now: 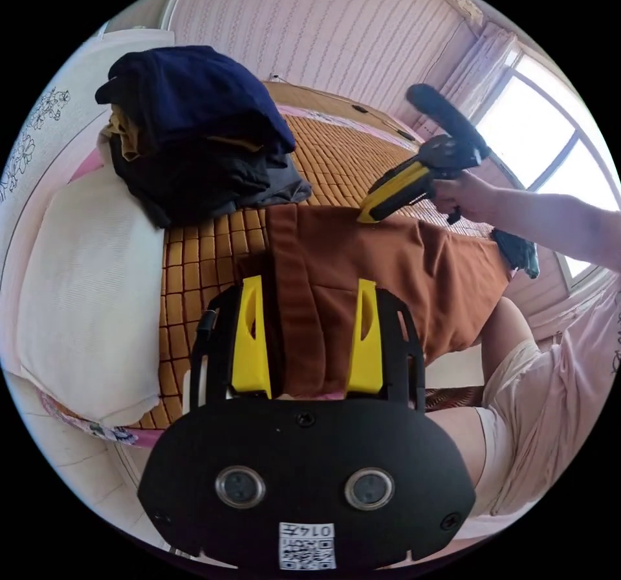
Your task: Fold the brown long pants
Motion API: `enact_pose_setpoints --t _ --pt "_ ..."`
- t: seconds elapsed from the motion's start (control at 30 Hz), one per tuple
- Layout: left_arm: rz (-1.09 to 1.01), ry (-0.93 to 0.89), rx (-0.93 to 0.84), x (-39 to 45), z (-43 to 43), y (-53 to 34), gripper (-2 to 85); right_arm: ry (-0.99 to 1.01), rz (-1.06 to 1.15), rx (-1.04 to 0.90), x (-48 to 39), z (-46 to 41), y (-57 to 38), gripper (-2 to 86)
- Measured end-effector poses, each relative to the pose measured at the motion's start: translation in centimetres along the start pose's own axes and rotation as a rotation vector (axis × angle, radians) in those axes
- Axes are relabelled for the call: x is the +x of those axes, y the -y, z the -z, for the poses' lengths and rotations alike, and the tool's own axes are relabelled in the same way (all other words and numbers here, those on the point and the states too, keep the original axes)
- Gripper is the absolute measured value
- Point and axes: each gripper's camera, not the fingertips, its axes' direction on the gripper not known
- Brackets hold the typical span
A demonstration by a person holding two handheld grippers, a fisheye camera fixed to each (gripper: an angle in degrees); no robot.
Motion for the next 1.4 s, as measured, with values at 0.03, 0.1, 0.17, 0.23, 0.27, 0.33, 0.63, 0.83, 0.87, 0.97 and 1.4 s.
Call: enact_pose_setpoints --t 0.03,0.1,0.17,0.23,0.27,0.33,0.63,0.83,0.87,0.97,1.4 --pt "0.015 -0.010 -0.029 -0.8 -1.0 0.4 18.0 -0.002 0.074 0.032 -0.9 0.7 -0.1 1.8" --pt "0.015 -0.039 -0.122 -1.3 -2.9 0.7 15.9 0.006 0.165 0.066 -2.2 1.7 -0.1 1.4" --pt "-0.043 0.006 -0.123 -0.4 -2.6 0.4 11.6 0.033 0.264 0.113 -3.6 3.1 0.1 1.1" --pt "-0.042 0.029 -0.086 0.4 -0.9 -0.1 8.8 0.039 0.327 0.135 -4.6 3.9 0.4 1.0" --pt "-0.022 0.039 -0.058 1.0 1.1 -0.8 6.1 0.039 0.359 0.149 -5.0 4.3 0.7 1.0" --pt "0.051 -0.003 -0.019 1.6 4.8 -2.3 4.7 0.045 0.364 0.159 -5.2 4.5 1.9 1.1" --pt "0.348 0.050 -0.201 -1.3 -0.6 -3.0 6.4 -0.257 0.004 -0.010 -3.6 -2.5 6.5 -0.4" --pt "0.295 0.147 -0.205 1.6 1.8 -3.7 8.1 -0.341 -0.160 0.035 -0.7 2.2 -5.8 -0.9" --pt "0.291 0.218 -0.164 2.6 3.5 -4.3 7.3 -0.350 -0.237 -0.002 0.4 2.2 -9.1 -0.8" --pt "0.199 0.321 -0.006 7.1 7.9 -6.0 4.5 -0.279 -0.429 -0.061 2.1 1.2 -16.5 -0.5" --pt "-0.714 -0.058 -0.228 46.2 -14.0 -5.9 -1.0 -0.436 -0.454 -0.137 2.5 -1.8 -14.0 -0.4"
